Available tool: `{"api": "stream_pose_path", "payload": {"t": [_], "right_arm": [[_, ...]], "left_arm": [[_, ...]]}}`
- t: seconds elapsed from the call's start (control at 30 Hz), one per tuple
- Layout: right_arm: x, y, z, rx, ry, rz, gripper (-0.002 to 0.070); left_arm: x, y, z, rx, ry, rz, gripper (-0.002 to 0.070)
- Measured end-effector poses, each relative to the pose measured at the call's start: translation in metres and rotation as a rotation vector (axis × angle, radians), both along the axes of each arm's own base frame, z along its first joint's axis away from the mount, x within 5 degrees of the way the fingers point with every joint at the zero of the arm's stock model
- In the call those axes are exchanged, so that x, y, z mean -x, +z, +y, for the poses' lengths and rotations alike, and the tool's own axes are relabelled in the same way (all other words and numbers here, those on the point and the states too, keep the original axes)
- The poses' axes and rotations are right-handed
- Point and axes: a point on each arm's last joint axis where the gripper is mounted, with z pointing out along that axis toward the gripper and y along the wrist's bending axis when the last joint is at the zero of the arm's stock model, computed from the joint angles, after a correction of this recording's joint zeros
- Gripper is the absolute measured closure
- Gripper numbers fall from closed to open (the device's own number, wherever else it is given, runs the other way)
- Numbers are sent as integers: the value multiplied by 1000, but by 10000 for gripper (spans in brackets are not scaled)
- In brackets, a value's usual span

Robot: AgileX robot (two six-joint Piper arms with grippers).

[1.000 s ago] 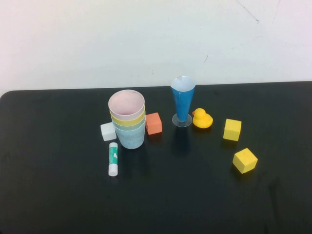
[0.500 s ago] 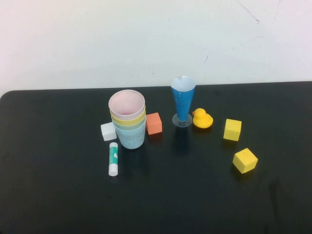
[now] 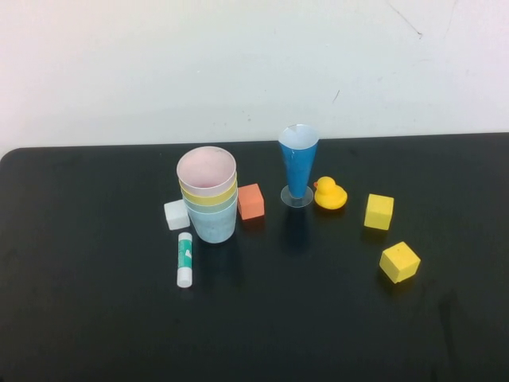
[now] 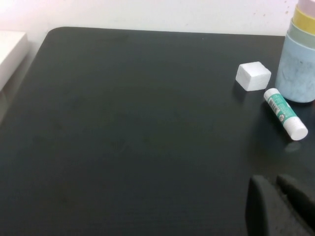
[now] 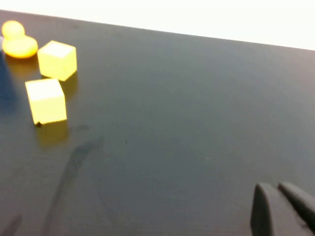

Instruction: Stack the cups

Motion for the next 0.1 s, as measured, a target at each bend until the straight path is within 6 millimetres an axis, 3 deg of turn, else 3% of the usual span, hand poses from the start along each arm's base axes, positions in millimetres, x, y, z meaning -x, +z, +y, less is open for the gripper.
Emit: {"api": "stream_pose_path", "payload": {"t": [0.1], "right_arm": [[0,0,0,7,1,2,678]], "left_arm": [[0,0,0,0,0,0,675]]}}
